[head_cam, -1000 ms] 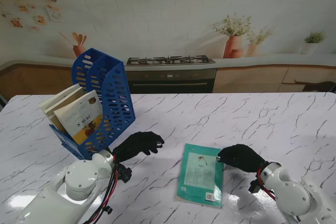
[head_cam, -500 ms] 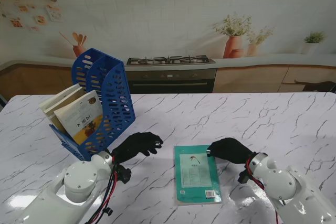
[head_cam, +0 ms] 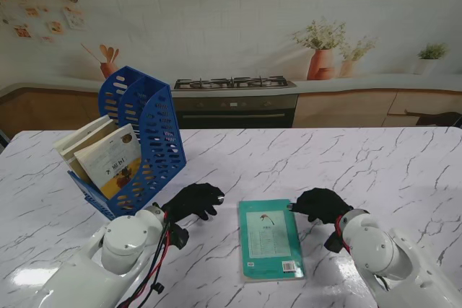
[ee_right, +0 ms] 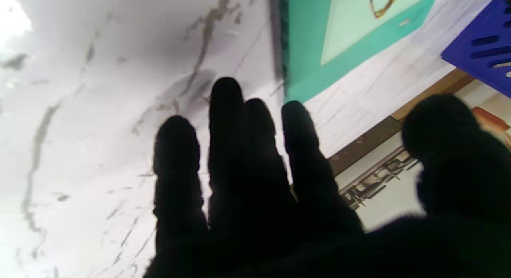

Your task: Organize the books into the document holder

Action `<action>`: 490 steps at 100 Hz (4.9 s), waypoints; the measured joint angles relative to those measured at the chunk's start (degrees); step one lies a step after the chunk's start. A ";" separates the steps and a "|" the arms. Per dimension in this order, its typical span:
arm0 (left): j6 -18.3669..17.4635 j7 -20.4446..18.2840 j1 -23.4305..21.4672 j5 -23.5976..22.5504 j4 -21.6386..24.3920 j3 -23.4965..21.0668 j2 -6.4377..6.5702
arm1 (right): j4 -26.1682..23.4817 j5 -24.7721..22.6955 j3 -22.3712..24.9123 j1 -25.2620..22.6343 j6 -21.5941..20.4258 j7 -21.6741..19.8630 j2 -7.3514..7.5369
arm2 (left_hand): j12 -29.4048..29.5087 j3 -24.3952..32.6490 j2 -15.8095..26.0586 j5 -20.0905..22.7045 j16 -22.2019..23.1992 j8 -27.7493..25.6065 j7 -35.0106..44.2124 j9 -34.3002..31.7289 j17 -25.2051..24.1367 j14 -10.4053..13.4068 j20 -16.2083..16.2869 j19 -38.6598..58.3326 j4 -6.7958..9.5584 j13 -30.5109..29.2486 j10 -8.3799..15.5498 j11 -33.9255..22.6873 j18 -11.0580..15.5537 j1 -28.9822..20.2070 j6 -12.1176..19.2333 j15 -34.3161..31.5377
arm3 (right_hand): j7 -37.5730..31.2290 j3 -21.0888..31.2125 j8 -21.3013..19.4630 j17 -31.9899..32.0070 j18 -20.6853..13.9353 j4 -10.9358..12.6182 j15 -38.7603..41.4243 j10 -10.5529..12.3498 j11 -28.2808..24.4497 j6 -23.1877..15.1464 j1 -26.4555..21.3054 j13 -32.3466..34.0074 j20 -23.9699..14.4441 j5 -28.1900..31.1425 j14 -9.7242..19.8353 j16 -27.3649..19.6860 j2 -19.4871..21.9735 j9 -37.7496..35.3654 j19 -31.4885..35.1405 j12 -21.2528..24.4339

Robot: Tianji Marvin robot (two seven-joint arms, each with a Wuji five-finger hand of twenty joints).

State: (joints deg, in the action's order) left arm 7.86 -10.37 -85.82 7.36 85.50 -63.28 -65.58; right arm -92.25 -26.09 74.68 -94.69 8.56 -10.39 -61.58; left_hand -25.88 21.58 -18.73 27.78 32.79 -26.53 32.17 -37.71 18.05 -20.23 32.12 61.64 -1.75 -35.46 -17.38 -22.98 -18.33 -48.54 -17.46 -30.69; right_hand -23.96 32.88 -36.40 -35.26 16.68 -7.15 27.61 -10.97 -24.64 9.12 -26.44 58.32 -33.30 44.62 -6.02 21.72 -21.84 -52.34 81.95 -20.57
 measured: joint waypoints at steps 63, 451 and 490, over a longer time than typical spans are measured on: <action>9.99 -1.06 5.06 2.81 -2.58 4.94 -1.67 | -3.88 12.61 -3.93 5.31 24.80 -11.00 0.97 | 4.46 1.87 -0.02 -2.88 -3.61 6.08 -7.82 2.41 6.26 -2.62 -0.52 8.53 0.00 -3.84 -5.48 -0.33 -0.98 0.64 -6.96 -4.49 | 7.36 -1.94 4.21 -5.53 -0.04 0.00 -6.72 -6.73 -7.14 12.68 -0.07 3.38 11.12 -3.77 -3.49 -8.91 -1.27 3.23 -2.91 2.93; -15.95 -9.75 11.64 7.09 -4.65 9.43 -0.10 | -15.63 28.89 2.67 -2.61 6.47 -2.01 -2.42 | 3.49 2.58 -4.77 -4.57 -7.86 -2.57 -5.19 11.67 -21.05 -0.54 -16.15 -38.09 -1.65 20.53 1.31 7.67 4.82 4.15 3.25 20.59 | -30.70 15.61 -29.62 -13.61 15.17 -10.96 46.86 5.54 -34.93 -1.31 -19.06 2.49 -12.41 -6.96 2.39 17.15 -7.94 1.40 14.89 -39.19; -18.26 -12.36 13.06 12.37 -8.11 11.51 -0.57 | -16.23 28.39 2.27 -1.50 7.18 -3.33 -2.00 | -11.45 10.54 -10.30 0.16 12.92 -19.11 21.63 -5.09 1.77 -0.24 6.58 13.08 -2.36 -2.56 3.37 -12.47 -0.71 4.09 5.28 -10.74 | -30.70 15.61 -29.64 -13.57 15.17 -10.97 46.90 5.54 -34.93 -1.31 -19.06 2.50 -13.11 -6.96 2.65 17.78 -7.94 1.99 14.89 -39.22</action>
State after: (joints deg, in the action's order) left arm -10.40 -22.73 -72.75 19.72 77.38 -51.77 -66.15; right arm -108.48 2.30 76.96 -96.19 15.74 -13.72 -63.58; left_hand -37.33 32.13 -29.04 27.94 45.71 -45.64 53.80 -42.80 19.82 -20.47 38.70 74.72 -4.12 -38.02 -14.01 -35.45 -19.04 -44.44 -12.18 -41.43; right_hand -54.66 48.49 -66.03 -48.83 31.85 -18.12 74.50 -5.42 -59.57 7.80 -45.50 60.82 -46.42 37.66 -3.37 39.49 -29.78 -50.36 96.84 -59.79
